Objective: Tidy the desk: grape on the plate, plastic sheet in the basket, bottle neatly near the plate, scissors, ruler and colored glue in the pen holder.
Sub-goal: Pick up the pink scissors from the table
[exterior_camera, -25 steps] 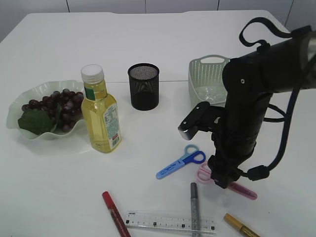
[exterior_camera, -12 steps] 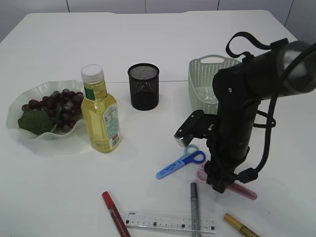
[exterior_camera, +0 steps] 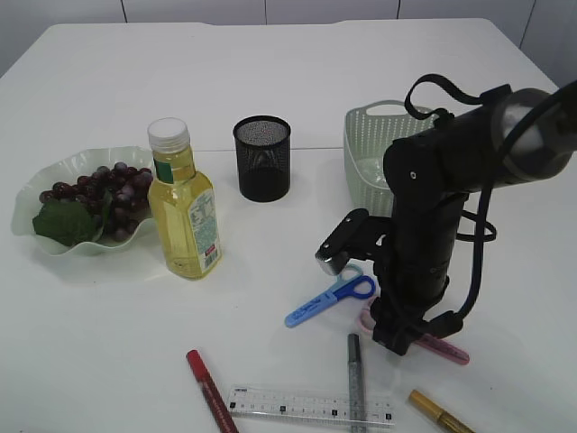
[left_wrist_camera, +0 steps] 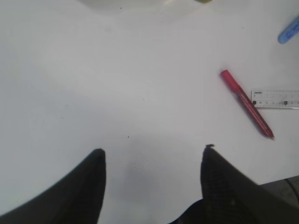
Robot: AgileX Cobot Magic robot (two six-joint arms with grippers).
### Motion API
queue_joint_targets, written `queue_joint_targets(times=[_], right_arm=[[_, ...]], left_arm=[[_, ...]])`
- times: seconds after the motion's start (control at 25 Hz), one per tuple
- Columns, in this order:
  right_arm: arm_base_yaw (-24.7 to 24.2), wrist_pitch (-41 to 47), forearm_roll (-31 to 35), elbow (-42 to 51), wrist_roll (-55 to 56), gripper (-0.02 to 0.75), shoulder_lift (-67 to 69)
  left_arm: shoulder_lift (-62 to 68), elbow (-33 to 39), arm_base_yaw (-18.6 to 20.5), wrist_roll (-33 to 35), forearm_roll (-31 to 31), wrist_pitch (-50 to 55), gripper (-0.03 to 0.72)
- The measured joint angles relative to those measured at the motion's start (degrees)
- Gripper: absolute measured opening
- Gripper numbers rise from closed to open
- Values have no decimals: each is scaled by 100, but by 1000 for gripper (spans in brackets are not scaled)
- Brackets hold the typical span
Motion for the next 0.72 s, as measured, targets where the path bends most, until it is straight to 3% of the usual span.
queue_joint_targets(times=[0.44,0.72], right_arm=[[0,0,41,-44,0,195,45],[0,0,41,-44,0,176,34]], left_arm=[[0,0,0,0,0,-13,469],[0,0,0,0,0,-13,468]])
